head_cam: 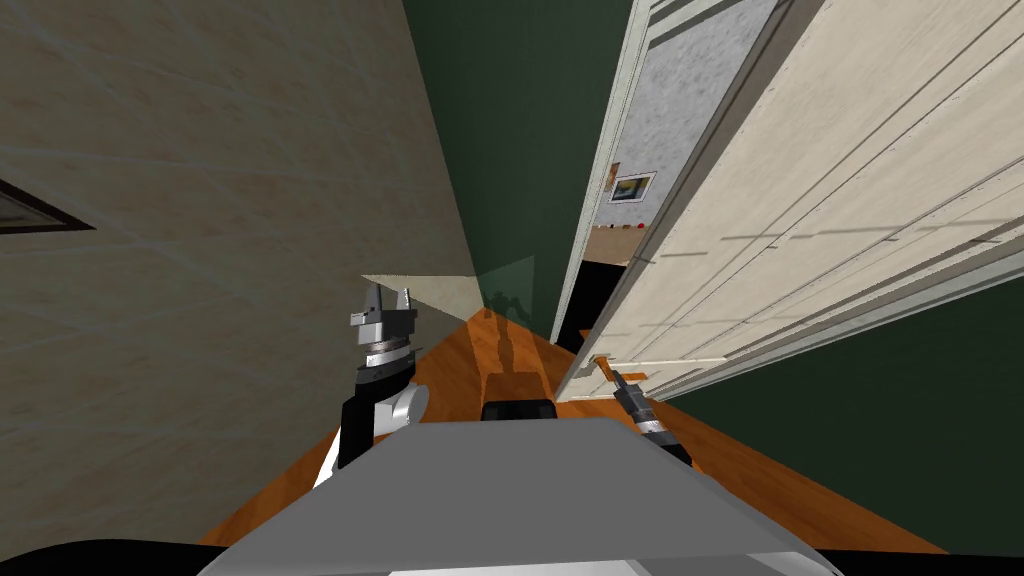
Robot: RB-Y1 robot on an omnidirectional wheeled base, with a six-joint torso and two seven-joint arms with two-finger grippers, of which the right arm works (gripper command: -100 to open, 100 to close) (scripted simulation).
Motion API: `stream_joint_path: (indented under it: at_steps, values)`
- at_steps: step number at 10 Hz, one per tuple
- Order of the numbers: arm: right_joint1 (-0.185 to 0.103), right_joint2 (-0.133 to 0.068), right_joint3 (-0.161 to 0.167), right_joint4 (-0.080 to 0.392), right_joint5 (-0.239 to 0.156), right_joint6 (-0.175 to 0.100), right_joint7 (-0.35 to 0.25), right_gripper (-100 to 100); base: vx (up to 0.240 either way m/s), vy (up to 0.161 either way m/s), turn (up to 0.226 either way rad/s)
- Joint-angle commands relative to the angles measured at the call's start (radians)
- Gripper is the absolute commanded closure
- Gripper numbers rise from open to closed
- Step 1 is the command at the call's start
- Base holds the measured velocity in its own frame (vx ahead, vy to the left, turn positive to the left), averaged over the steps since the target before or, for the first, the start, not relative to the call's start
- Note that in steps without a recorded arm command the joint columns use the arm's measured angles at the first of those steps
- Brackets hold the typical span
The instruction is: Pull the door open
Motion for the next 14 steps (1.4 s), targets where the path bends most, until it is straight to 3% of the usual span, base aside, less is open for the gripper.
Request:
stream_joint_path:
  at_steps: [1,4,5,6,7,8,9,11,12,14]
  values:
    - [-0.014,0.009,0.022,0.001,-0.001,0.012,0.009,100,-0.242,-0.046,0.022]
    - [-0.044,0.016,0.06,-0.033,-0.015,0.065,0.032,100,-0.222,-0.057,0.018]
    - [-0.044,0.016,0.06,-0.033,-0.015,0.065,0.032,100,-0.156,-0.029,0.001]
    - [-0.058,0.02,0.078,-0.049,-0.021,0.09,0.043,100,-0.162,-0.047,0.008]
    - [-0.058,0.02,0.078,-0.049,-0.021,0.09,0.043,100,-0.131,-0.028,0.04]
    - [-0.073,0.024,0.097,-0.065,-0.028,0.115,0.054,100,-0.173,-0.051,0.022]
    - [-0.073,0.024,0.097,-0.065,-0.028,0.115,0.054,100,-0.135,-0.039,0.03]
    - [-0.097,0.03,0.127,-0.092,-0.038,0.156,0.073,100,-0.158,-0.072,0.022]
    - [-0.097,0.03,0.127,-0.092,-0.038,0.156,0.073,100,-0.111,-0.052,0.023]
    - [-0.118,0.035,0.154,-0.116,-0.048,0.194,0.089,100,-0.143,-0.109,0.016]
